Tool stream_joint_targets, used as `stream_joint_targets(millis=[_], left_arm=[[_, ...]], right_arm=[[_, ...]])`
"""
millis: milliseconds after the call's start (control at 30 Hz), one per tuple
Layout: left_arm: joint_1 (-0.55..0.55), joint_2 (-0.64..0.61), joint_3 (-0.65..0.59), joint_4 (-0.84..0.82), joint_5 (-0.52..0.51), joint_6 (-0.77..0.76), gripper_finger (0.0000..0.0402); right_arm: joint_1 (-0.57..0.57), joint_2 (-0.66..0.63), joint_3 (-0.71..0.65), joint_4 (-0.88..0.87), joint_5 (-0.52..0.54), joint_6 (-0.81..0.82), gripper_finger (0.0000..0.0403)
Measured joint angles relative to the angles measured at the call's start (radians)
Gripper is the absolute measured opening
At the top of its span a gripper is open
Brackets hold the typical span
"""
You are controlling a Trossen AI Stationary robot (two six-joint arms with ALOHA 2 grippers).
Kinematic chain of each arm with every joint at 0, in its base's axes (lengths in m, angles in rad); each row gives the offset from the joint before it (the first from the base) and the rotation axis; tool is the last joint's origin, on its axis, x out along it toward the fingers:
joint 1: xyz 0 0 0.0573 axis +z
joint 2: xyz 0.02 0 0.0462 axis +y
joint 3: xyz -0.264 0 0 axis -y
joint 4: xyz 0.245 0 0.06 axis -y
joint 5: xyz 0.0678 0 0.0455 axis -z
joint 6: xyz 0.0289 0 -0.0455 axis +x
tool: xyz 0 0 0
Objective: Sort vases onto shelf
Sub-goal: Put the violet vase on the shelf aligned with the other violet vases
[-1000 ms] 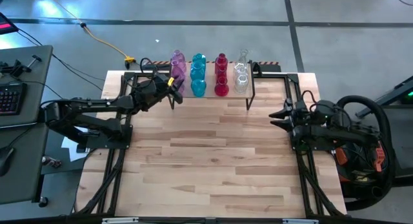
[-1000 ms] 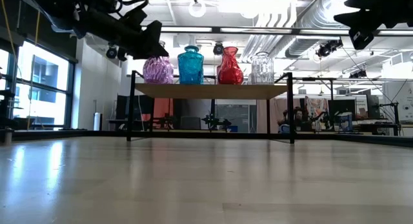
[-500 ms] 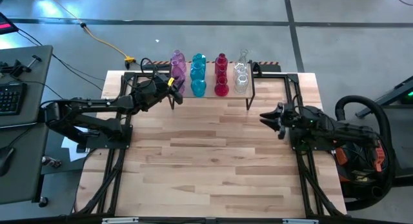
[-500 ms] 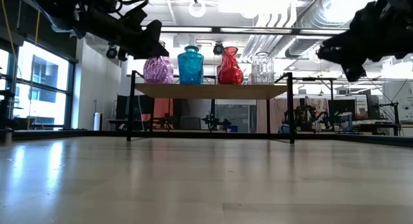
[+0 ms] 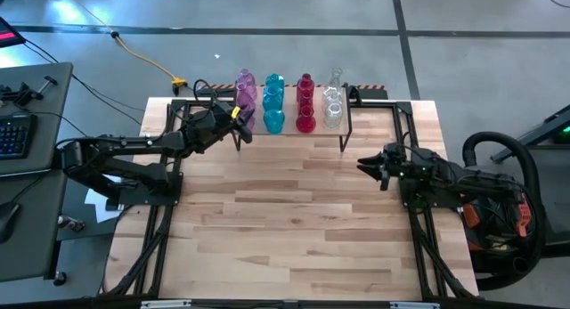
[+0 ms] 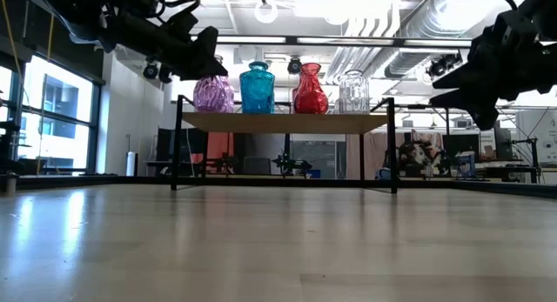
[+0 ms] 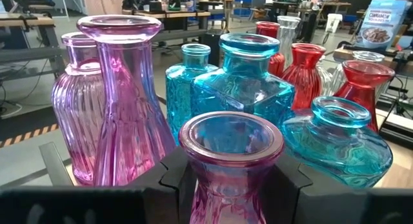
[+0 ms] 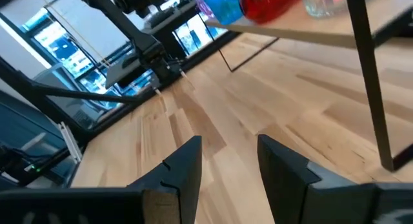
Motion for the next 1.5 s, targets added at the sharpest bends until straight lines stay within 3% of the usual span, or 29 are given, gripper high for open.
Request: stream_joint_targets(millis=[1133, 1500], left_arm=[[0.005, 0.0, 0.0, 0.0, -0.029, 0.002, 0.0117], [0.039, 0.0, 0.0, -0.001, 0.037, -0.042, 0.0117]], right_arm=[[0.0, 0.0, 0.0, -0.015, 0.0, 0.0, 0.0132], [0.0, 0.0, 0.0, -0.015, 0.0, 0.0, 0.0132]])
